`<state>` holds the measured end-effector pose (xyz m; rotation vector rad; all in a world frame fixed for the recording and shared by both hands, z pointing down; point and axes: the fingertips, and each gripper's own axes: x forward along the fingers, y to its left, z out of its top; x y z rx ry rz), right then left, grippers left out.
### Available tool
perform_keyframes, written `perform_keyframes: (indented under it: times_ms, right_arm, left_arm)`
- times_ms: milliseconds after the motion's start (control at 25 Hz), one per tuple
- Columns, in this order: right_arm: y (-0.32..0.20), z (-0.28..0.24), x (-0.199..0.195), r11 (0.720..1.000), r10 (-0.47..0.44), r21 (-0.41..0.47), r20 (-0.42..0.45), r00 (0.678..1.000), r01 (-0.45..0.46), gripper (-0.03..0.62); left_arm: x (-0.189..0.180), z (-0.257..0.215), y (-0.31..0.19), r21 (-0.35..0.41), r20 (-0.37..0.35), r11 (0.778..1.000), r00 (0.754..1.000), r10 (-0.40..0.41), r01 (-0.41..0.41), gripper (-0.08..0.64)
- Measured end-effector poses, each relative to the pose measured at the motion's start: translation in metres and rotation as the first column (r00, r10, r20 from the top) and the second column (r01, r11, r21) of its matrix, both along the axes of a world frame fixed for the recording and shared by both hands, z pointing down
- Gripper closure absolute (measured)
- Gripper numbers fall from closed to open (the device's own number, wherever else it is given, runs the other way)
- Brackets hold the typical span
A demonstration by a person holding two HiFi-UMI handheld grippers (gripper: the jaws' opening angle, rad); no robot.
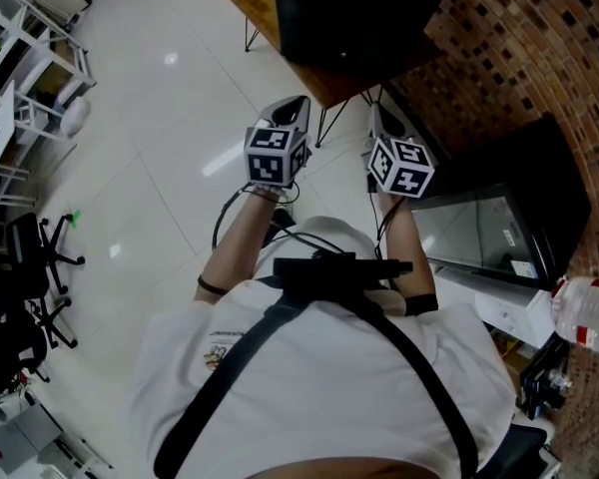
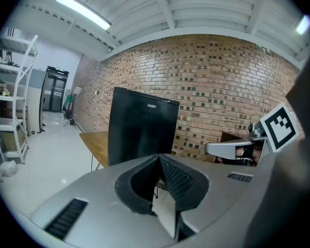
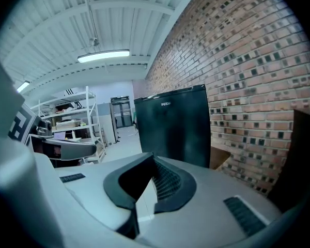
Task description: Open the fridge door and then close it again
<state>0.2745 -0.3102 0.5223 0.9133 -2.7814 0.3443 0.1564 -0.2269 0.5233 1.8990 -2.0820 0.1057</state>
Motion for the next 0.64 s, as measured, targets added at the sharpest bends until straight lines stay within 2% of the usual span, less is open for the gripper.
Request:
perform_keyframes:
  times_ms: [640]
  right_arm:
    - [-0.013,-0.001,0.01,1.0,0.026,0.015,-0.008,1.0,-0.026,0.594]
  left_arm:
    - [0.005,-0.002,-0.014,0.007,-0.009,1.0,1.0,0.011,-0.011,0.558]
